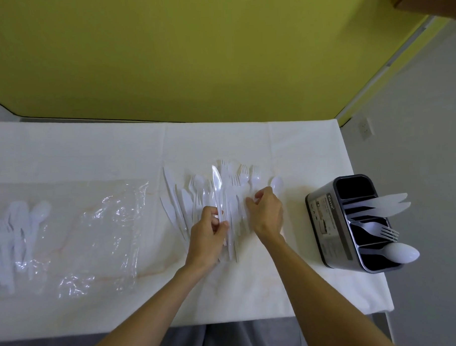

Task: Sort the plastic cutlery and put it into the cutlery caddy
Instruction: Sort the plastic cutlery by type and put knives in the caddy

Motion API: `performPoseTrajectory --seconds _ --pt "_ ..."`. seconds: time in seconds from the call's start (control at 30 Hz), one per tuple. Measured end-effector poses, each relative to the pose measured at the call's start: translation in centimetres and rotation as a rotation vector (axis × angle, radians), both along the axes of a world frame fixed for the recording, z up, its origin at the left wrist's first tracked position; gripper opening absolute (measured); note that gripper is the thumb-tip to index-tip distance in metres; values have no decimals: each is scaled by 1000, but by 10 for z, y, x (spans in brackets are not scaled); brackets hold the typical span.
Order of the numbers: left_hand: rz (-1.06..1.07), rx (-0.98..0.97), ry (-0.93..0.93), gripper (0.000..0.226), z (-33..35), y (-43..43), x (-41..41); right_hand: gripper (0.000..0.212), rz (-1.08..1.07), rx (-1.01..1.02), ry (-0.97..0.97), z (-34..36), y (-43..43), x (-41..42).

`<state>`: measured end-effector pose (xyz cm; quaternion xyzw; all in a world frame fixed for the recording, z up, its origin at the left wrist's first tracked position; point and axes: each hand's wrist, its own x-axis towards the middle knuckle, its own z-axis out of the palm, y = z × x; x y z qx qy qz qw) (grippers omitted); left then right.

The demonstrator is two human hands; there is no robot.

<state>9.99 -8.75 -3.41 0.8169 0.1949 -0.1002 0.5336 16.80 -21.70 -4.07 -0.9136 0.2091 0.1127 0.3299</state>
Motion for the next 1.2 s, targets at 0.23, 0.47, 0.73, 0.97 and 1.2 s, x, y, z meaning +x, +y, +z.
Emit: performPoseTrajectory --seconds 0.23,0.47,0.73,0.97,1.2 --pt "19 -44 13 16 -4 1 -5 19 15 8 -76 0 -24 -13" --pt "27 -61 -2 15 -5 1 -7 10 109 61 -20 -6 -14 -12" --pt "39 -68 24 18 -7 0 -8 18 136 -9 -61 -2 -8 3" --pt "101 -157 -8 13 8 4 -8 14 25 -49 -55 -1 -27 -2" --pt "170 -73 26 11 13 0 -10 23 117 197 55 0 5 -6"
